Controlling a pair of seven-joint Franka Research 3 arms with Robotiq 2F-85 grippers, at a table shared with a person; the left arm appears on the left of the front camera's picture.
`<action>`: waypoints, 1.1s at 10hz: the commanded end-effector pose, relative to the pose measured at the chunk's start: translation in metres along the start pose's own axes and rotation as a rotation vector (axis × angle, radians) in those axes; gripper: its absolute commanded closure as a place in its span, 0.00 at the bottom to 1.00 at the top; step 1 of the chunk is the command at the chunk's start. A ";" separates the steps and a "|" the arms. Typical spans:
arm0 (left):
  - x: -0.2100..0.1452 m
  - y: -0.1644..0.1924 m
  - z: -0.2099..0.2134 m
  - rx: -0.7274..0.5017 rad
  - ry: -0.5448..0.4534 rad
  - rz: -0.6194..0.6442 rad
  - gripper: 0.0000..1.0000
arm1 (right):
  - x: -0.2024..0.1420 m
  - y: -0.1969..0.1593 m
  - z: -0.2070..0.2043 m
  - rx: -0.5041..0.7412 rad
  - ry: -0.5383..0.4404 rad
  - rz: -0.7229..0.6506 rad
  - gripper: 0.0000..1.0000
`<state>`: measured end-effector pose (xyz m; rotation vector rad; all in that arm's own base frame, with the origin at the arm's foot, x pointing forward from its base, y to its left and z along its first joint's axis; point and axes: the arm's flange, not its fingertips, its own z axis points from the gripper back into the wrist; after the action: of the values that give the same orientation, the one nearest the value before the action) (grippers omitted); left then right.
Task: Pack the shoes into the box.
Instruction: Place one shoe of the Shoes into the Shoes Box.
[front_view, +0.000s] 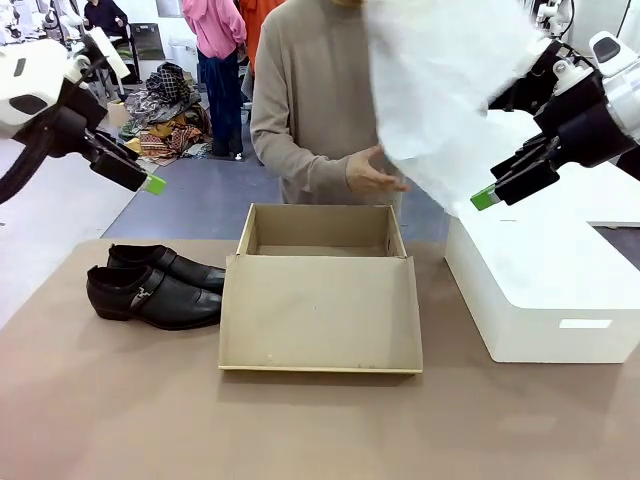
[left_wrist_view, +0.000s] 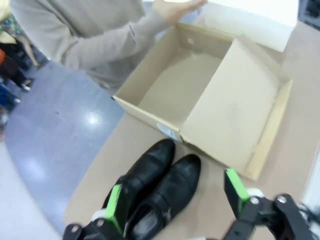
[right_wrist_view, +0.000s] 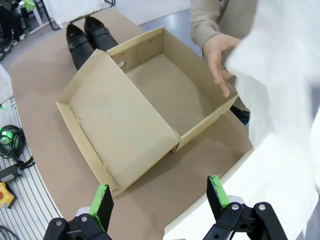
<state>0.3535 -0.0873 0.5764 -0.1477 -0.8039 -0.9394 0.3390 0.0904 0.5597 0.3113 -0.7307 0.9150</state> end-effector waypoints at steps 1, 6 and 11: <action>0.018 0.024 0.004 0.004 0.131 -0.154 0.00 | 0.001 0.000 0.000 -0.004 -0.006 0.001 0.00; 0.029 0.067 0.001 -0.133 0.392 -0.460 0.00 | 0.001 0.000 0.000 -0.004 -0.006 0.001 0.00; 0.012 0.097 -0.018 -0.287 0.454 -0.575 0.00 | 0.001 0.000 0.000 -0.004 -0.006 0.001 0.00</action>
<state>0.4380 -0.0454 0.5878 0.0843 -0.2756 -1.5406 0.3391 0.0903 0.5600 0.3102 -0.7311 0.9146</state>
